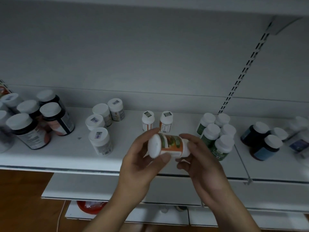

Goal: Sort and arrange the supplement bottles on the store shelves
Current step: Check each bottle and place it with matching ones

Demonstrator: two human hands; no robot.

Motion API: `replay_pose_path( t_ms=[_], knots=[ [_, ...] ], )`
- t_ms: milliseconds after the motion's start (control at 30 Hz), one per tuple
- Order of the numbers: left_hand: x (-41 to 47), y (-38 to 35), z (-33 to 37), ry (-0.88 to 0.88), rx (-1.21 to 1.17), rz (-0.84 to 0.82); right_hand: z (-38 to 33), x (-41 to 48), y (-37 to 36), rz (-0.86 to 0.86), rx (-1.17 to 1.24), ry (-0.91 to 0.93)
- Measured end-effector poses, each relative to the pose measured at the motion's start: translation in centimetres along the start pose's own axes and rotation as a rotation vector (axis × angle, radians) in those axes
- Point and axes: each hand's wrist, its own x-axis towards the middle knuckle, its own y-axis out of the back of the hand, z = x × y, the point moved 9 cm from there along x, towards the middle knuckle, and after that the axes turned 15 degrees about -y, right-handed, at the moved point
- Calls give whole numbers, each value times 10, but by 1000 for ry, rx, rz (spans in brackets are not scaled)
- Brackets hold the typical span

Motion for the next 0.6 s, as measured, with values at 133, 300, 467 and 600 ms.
replay_pose_path(
  t_ms=[133, 300, 467, 600],
  knots=[
    [-5, 7, -15, 191, 48, 66, -13, -5, -3, 50, -224, 138],
    [0, 2, -10, 132, 44, -127, -13, -3, 4, 156, -215, 96],
    [7, 7, -11, 183, 48, -40, -20, -6, 1, 150, -333, 169],
    [5, 5, -15, 231, 58, -62, -22, -6, 5, 187, -316, 186]
  ],
)
